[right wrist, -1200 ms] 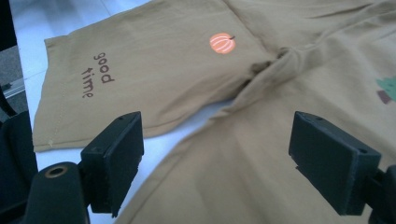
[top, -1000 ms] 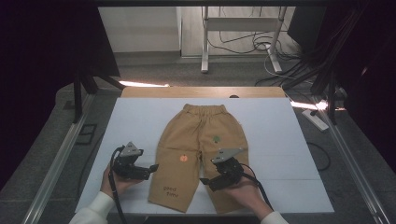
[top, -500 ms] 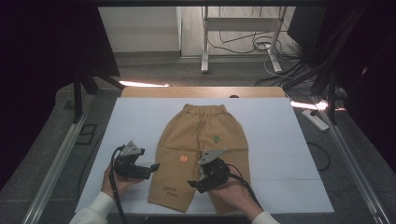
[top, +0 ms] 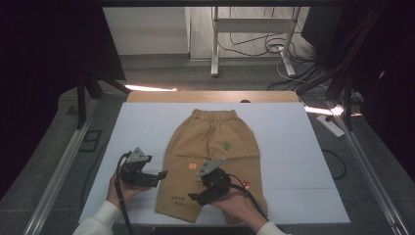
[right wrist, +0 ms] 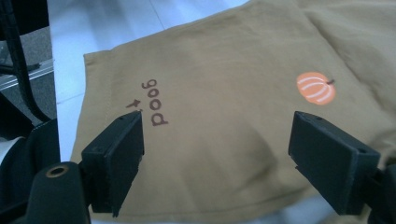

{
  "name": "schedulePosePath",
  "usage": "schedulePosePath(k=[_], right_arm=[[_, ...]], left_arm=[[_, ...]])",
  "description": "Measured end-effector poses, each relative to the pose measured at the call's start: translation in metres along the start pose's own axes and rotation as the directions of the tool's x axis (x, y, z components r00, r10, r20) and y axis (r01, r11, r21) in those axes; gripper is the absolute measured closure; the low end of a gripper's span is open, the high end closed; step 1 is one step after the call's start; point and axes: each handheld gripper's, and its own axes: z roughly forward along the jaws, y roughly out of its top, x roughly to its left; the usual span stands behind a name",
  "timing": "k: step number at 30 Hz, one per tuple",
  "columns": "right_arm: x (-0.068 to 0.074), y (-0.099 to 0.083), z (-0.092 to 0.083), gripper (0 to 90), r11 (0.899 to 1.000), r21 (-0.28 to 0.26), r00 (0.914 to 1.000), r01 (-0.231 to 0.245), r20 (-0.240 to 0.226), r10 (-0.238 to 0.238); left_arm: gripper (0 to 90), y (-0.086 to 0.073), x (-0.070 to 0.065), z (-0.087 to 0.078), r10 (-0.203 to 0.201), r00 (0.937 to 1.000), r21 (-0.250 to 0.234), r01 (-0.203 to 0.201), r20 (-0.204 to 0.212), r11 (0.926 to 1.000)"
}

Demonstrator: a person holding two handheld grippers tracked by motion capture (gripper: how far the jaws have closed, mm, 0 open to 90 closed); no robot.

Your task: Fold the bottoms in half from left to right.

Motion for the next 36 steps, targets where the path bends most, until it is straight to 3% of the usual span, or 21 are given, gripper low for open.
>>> schedulePosePath(k=[7,20,30,31,36], right_arm=[[0.01,0.007,0.009,19.0,1.0,0.01,0.9994,0.026,-0.023,-0.025],[0.031,0.019,0.035,19.9,0.997,0.022,0.995,0.071,-0.072,-0.069],[0.05,0.026,0.052,20.2,0.993,0.031,0.987,0.115,-0.117,-0.111],[0.054,0.026,0.055,20.4,0.99,0.039,0.9844,0.136,-0.118,-0.13],[0.058,0.029,0.06,20.8,0.987,0.054,0.9812,0.151,-0.13,-0.143]], left_arm=[[12.2,-0.001,0.005,0.002,-0.031,0.9995,-0.003,0.031,-0.003,0.9995],[12.2,-0.001,0.008,0.002,-0.031,0.9995,-0.004,0.031,-0.004,0.9995],[12.3,-0.002,0.008,0.003,-0.028,0.9995,0.005,0.028,-0.015,0.9996],[12.3,-0.002,0.009,0.003,-0.029,0.9995,0.003,0.029,-0.014,0.9996],[12.4,-0.002,0.01,0.004,-0.033,0.9993,0.005,0.033,-0.016,0.9994]])
